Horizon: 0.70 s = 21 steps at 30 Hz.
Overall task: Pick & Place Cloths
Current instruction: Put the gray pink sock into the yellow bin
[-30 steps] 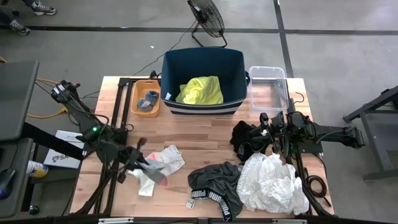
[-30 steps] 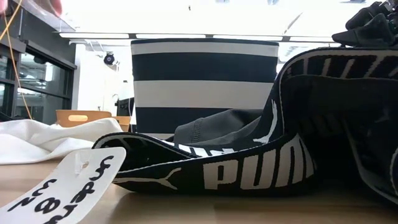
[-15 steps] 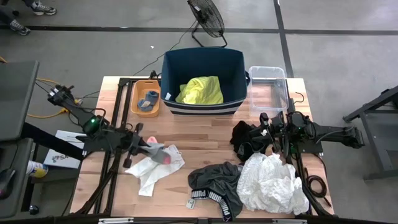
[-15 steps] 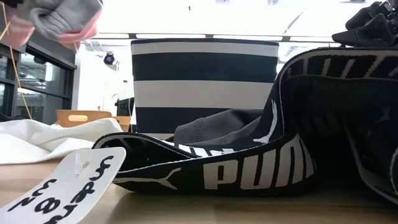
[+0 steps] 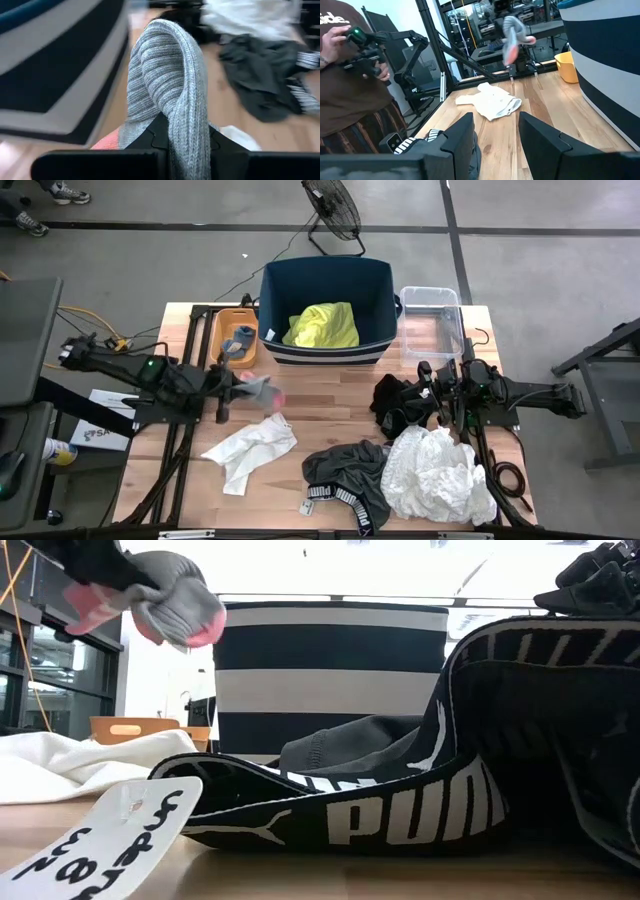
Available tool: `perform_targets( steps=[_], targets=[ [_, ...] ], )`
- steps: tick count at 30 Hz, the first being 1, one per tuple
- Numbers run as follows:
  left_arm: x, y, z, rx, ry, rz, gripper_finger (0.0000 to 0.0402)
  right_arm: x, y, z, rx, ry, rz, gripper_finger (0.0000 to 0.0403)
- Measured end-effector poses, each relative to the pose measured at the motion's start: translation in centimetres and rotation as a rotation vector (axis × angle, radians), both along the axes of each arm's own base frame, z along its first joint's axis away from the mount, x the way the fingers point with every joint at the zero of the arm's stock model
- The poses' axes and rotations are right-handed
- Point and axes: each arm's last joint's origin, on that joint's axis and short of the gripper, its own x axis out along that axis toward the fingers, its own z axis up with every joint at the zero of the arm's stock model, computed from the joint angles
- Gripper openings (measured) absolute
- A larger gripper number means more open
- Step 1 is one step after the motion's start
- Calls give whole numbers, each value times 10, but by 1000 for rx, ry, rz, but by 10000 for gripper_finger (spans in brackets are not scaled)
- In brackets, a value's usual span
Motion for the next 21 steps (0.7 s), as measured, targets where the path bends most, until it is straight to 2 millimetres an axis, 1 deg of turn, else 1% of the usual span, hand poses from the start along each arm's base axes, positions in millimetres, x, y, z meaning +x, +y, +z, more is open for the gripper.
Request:
perform_targets(
  steps=[5, 9, 14, 21],
  targets=[
    [-1, 18, -4, 3, 46, 148, 23, 0, 0, 0, 0, 0, 0, 149],
    [0, 34, -9, -31, 90, 303, 23, 0, 0, 0, 0, 0, 0, 149],
    [2, 54, -17, -33, 172, 462, 23, 0, 0, 0, 0, 0, 0, 149],
    [8, 81, -28, -41, 281, 586, 23, 0, 0, 0, 0, 0, 0, 149]
  ],
)
